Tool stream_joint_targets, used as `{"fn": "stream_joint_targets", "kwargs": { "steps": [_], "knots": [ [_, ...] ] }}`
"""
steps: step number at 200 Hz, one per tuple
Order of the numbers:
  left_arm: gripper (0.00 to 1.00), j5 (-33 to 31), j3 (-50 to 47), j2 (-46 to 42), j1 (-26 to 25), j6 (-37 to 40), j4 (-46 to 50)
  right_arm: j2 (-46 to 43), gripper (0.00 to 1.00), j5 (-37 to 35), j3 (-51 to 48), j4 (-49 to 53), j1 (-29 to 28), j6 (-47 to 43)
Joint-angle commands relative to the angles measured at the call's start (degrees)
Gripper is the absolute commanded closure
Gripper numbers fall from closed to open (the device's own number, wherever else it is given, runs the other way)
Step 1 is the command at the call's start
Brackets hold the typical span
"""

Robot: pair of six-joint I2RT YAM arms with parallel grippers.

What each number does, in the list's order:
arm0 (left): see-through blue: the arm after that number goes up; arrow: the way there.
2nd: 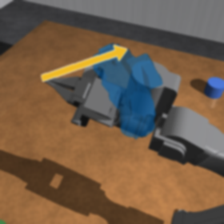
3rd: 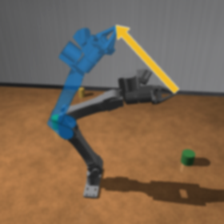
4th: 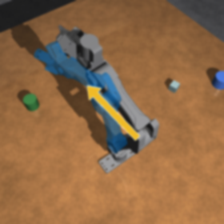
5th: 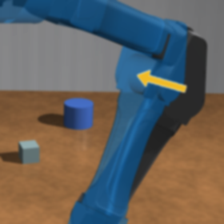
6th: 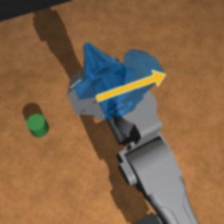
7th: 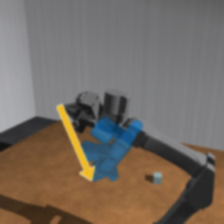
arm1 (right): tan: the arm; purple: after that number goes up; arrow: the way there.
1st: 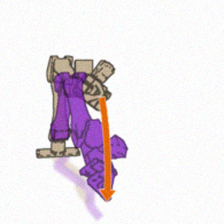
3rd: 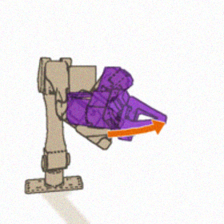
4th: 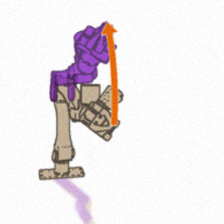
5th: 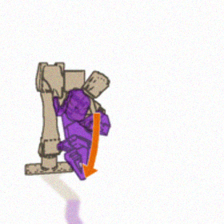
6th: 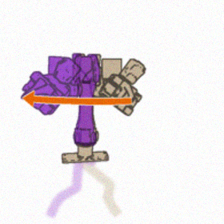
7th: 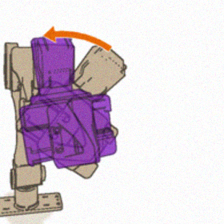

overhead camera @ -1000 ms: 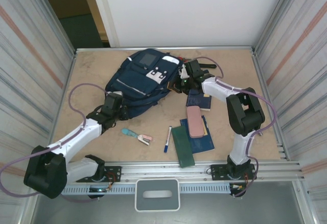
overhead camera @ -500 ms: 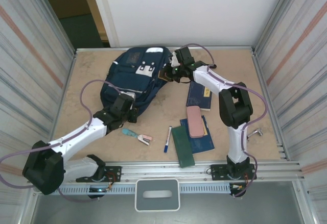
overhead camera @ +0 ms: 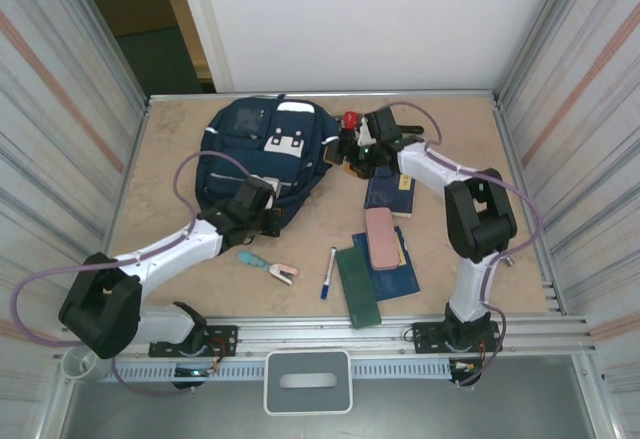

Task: Pack books, pencil case, and school supplies into a backpack

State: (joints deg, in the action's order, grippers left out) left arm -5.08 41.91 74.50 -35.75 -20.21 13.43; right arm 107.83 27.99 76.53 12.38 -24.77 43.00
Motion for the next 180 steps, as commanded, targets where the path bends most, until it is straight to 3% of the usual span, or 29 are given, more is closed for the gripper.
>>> {"fn": "stream_joint_targets", "kwargs": {
  "steps": [1,24,50,63,86,101,131,156,180],
  "knots": [
    [1.0,1.3,0.44,-1.08,-0.67,0.13,-2.9,-3.94,0.22,-1.42,-6.2,-8.81,-4.44,6.65],
    [1.0,1.61,-0.47,-1.59,-0.68,0.17,-3.29,-1.89,0.17,-3.5,-7.98,-13.44,-8.75,11.07],
    [1.0,1.88,-0.43,-2.27,-0.69,0.47,-2.63,2.34,0.18,-5.47,-6.7,-16.9,-11.18,14.3],
    [1.0,1.66,-0.92,-3.14,-0.72,0.55,-2.45,4.43,0.28,-5.98,-4.98,-17.06,-11.86,14.44],
    [1.0,-0.31,-1.7,-4.76,-0.73,0.5,-1.34,5.62,0.72,-5.15,-3.42,-16.25,-10.9,13.2],
    [1.0,-3.27,-1.88,-5.83,-0.5,0.44,1.0,3.98,0.88,-4.67,-4.57,-15.98,-9.87,11.31],
    [1.0,-8.52,-2.1,-7.5,2.05,-0.93,6.26,0.32,0.99,-1.2,-3.96,-9.91,-7.48,3.54],
    [1.0,-11.4,-2.69,-9.68,5.37,-2.32,9.3,-1.59,1.0,1.99,-1.88,-2.79,-4.59,-3.26],
    [1.0,-9.73,-3.33,-11.35,7.53,-1.97,9.52,-1.12,1.0,6.58,0.65,1.27,-1.69,-6.65]
  ]
}}
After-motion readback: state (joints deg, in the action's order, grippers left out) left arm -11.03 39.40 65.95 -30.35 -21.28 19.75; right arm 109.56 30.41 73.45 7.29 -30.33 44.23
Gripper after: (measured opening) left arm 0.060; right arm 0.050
